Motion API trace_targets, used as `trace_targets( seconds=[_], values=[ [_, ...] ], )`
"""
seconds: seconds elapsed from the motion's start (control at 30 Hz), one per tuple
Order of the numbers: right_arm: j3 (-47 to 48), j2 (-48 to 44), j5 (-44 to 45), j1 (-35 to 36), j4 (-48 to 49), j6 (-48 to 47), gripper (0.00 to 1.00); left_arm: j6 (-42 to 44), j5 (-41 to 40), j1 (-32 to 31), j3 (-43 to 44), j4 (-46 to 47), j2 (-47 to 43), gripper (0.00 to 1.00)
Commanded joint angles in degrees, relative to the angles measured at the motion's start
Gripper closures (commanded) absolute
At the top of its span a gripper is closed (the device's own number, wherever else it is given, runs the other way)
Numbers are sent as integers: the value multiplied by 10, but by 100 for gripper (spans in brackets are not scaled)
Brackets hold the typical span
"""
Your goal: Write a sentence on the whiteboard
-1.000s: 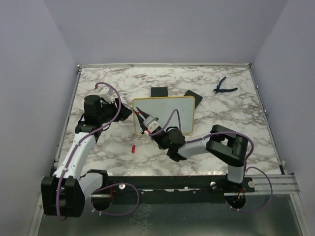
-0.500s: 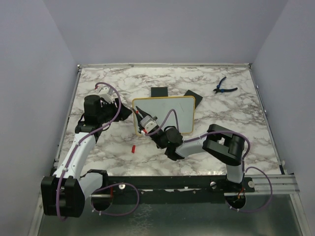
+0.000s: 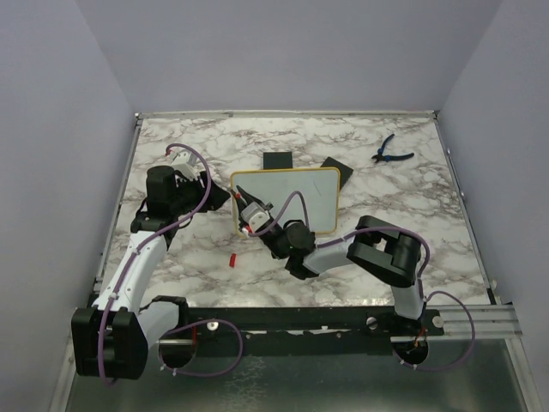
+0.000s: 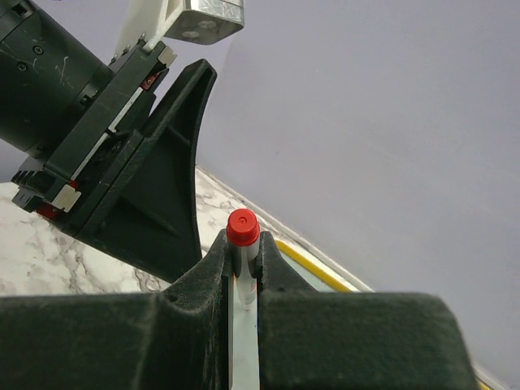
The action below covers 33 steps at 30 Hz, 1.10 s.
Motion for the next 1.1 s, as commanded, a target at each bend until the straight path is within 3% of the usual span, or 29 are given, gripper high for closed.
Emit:
trace_targets(
  seconds=[0.0,1.07],
  values=[
    [13,14,15,-3,77,-18,99,-2,-1,-2,3,-3,-2,49],
    [-24,-9,28,-8,119,-40,99,-20,16,-2,-3,17,6,49]
  ],
)
